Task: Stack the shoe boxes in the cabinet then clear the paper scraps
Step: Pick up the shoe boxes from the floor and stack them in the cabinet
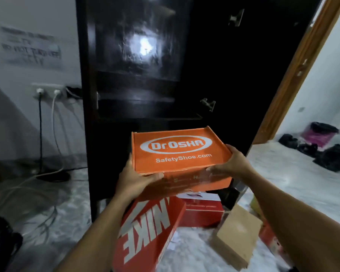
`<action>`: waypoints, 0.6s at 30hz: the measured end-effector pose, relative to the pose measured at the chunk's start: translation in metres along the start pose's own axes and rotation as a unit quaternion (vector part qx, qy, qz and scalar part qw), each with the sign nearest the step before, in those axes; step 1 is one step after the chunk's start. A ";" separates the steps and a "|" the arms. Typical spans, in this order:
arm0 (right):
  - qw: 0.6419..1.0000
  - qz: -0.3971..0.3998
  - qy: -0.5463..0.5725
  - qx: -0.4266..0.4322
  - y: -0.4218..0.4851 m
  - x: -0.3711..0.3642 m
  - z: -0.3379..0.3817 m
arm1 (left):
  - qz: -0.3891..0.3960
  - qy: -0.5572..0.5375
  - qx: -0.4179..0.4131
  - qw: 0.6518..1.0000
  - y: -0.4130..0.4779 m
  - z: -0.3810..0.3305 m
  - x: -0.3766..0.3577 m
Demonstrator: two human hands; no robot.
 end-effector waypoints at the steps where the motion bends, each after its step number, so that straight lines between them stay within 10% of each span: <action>1: 1.000 0.010 0.002 0.001 0.013 -0.009 -0.004 | -0.002 0.002 0.008 1.000 0.008 0.007 -0.001; 18: 0.967 0.125 0.211 0.068 0.282 -0.223 -0.058 | -0.128 0.066 0.126 0.982 0.222 0.137 0.013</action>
Point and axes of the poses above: each hand's wrist, its own y-axis towards the middle knuckle, its own x-axis out of the back of the hand, z = x × y, the point moved 10 cm from there along y, towards the middle knuckle, and after that the axes turned 9 degrees about y, right-handed, at the moved point
